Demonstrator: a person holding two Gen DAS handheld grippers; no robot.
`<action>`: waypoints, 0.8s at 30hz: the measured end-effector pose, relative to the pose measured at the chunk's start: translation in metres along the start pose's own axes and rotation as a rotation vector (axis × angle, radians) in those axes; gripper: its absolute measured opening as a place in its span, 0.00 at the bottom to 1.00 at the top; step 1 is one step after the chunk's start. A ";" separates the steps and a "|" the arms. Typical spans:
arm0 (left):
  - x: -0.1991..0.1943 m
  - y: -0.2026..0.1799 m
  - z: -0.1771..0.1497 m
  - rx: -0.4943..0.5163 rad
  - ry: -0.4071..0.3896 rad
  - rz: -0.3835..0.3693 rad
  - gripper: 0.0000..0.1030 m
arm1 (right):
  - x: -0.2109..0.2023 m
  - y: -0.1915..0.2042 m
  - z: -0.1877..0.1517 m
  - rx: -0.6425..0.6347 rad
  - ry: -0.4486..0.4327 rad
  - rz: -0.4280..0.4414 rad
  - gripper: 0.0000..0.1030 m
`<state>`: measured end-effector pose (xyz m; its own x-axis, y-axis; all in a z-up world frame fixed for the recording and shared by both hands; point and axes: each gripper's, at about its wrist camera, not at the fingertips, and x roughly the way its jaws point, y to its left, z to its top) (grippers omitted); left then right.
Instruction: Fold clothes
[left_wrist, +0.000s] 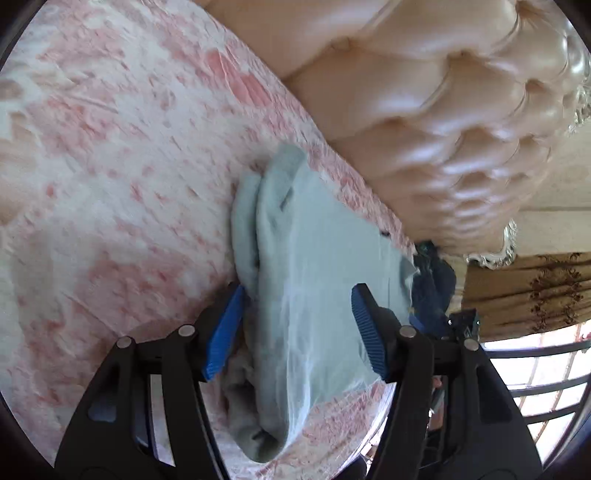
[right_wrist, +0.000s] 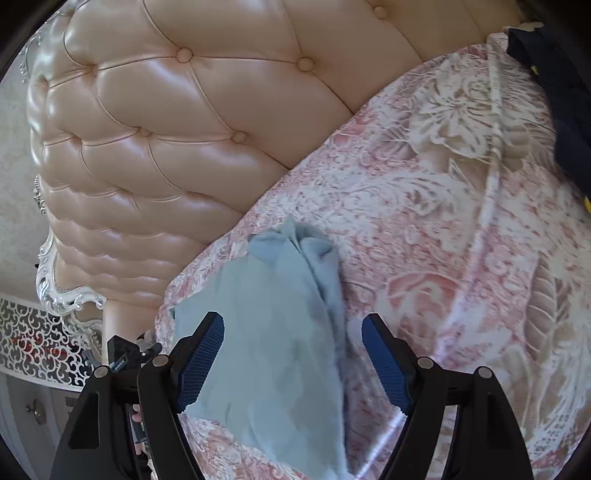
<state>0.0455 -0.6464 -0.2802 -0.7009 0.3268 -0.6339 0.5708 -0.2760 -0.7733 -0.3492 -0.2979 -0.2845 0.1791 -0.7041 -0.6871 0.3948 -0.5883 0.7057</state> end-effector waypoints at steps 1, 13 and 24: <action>0.002 -0.002 0.000 0.006 0.002 0.016 0.61 | 0.000 -0.001 0.000 -0.002 0.004 -0.001 0.76; 0.025 -0.038 -0.004 0.172 0.056 0.182 0.23 | 0.001 -0.003 0.005 0.021 0.010 0.037 0.77; 0.025 -0.029 -0.004 0.135 0.051 0.184 0.14 | 0.042 0.013 0.020 -0.071 0.151 -0.034 0.80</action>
<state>0.0130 -0.6266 -0.2741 -0.5657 0.3047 -0.7662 0.6222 -0.4521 -0.6391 -0.3545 -0.3436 -0.3006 0.2957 -0.6137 -0.7321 0.4647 -0.5771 0.6715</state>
